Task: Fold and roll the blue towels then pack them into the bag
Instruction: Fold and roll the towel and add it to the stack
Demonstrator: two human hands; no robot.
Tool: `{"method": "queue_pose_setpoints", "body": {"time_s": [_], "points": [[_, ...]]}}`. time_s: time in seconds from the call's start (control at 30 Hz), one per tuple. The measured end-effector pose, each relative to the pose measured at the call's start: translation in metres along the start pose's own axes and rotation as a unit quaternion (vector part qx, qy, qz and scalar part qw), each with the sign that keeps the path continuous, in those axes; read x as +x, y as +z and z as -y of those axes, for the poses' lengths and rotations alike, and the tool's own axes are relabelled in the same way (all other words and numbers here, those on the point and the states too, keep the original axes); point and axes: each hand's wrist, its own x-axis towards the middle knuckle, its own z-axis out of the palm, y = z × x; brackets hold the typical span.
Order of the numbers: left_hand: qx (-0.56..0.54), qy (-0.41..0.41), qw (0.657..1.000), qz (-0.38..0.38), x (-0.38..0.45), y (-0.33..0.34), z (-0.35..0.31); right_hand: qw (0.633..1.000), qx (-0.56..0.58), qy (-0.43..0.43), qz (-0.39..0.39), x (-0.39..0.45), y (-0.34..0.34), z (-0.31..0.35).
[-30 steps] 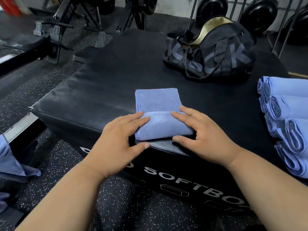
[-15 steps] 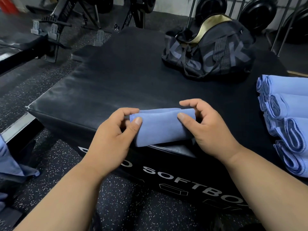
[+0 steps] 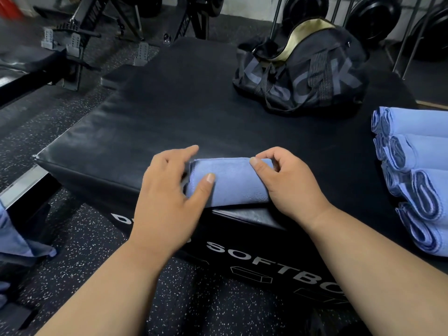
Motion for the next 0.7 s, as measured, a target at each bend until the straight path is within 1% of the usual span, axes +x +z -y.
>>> {"method": "queue_pose_setpoints", "body": {"time_s": [0.07,0.13,0.17,0.23,0.27,0.3,0.33,0.37,0.43,0.5,0.57,0.7], "points": [[0.07,0.084,0.994,0.026,-0.003,0.005,-0.002,0.999,-0.03,-0.01,-0.006,-0.001,0.002,0.0],[0.121,0.128,0.982,0.073,-0.008,0.013,-0.003,0.998,-0.035,-0.034,-0.033,-0.002,0.005,-0.001],[0.141,0.128,0.977,0.095,-0.01,0.016,-0.003,0.997,-0.028,-0.056,-0.05,-0.004,0.006,-0.002],[0.154,0.107,0.974,0.127,-0.01,0.017,0.0,0.985,-0.057,-0.148,-0.072,-0.008,0.008,-0.005],[0.142,0.093,0.976,0.138,-0.009,0.016,0.002,0.974,-0.091,-0.198,-0.06,-0.01,0.01,-0.008],[0.12,0.078,0.979,0.147,-0.007,0.015,0.005,0.965,-0.121,-0.229,-0.032,-0.011,0.011,-0.01],[0.092,0.064,0.982,0.151,-0.005,0.014,0.008,0.962,-0.147,-0.231,0.002,-0.013,0.013,-0.01],[0.061,0.053,0.986,0.145,-0.002,0.014,0.01,0.962,-0.169,-0.214,0.027,-0.013,0.014,-0.01],[0.014,0.031,0.994,0.107,0.002,0.014,0.013,0.964,-0.195,-0.175,0.051,-0.013,0.013,-0.009],[0.006,0.011,0.997,0.076,0.004,0.013,0.014,0.966,-0.195,-0.149,0.075,-0.014,0.01,-0.006],[0.02,0.002,0.998,0.064,0.005,0.012,0.014,0.968,-0.19,-0.134,0.092,-0.014,0.008,-0.004],[0.009,-0.044,0.996,0.073,0.01,0.009,0.01,0.971,-0.186,-0.118,0.097,-0.014,0.007,-0.003]]}}
